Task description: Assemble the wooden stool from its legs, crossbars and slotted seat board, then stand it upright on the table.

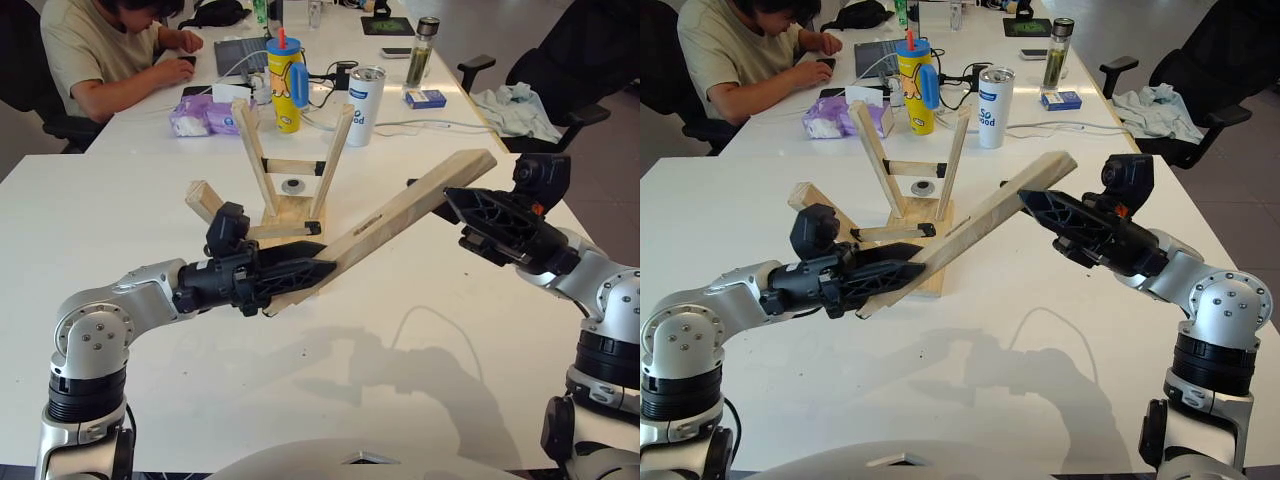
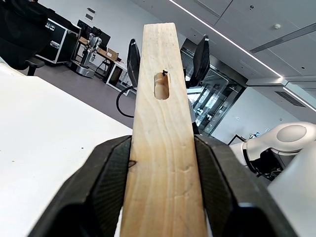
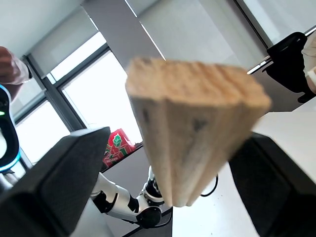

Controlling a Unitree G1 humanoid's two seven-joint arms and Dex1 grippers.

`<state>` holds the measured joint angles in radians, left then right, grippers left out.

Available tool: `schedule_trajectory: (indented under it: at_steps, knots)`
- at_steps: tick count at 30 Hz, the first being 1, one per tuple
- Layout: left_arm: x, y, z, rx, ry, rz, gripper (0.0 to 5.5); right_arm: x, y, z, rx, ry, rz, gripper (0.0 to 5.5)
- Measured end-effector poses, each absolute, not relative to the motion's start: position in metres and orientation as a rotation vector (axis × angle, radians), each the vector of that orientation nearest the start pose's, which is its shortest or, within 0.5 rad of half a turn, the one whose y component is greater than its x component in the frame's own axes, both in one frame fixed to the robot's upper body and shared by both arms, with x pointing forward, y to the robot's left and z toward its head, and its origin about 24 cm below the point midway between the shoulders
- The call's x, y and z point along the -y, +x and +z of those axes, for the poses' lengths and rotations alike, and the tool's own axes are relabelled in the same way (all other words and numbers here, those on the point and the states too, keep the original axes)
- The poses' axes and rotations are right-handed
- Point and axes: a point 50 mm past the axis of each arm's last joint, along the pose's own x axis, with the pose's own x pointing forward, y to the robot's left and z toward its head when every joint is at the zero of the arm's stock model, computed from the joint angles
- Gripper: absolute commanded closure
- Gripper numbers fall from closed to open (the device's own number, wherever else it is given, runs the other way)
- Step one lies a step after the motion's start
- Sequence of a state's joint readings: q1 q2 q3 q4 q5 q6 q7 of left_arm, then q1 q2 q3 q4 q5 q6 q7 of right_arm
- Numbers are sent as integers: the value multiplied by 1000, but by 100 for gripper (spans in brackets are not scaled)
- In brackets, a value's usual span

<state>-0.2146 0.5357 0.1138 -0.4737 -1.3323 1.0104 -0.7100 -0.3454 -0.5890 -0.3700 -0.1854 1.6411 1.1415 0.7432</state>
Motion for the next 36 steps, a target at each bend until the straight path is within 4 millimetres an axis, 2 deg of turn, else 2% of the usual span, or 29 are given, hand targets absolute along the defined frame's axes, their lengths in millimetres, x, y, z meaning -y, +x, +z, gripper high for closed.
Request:
schedule_trajectory:
  at_steps: [10,12,15,16,24,28,32,34,36]
  knots:
    - [-133,205,164,-263,-577,-1461,349,187,228,199,-155,849,1456,310]
    - [-133,204,164,-259,-573,-1465,349,187,228,199,-155,848,1454,333]
    - [-133,204,164,-252,-562,-1463,349,187,228,198,-158,842,1447,334]
    - [-132,205,163,-247,-552,-1459,312,188,229,199,-157,840,1447,334]
    - [-136,215,157,-234,-565,-1338,192,188,235,190,-172,766,1399,344]
    - [-141,217,128,-335,-493,-1213,191,188,245,177,-183,643,1334,344]
    - [-147,223,97,-401,-329,-1093,191,190,260,160,-191,527,1262,344]
    - [-149,224,80,-428,-234,-1044,191,191,272,159,-172,464,1251,344]
    - [-151,228,73,-419,-168,-1015,191,189,283,160,-152,411,1253,344]
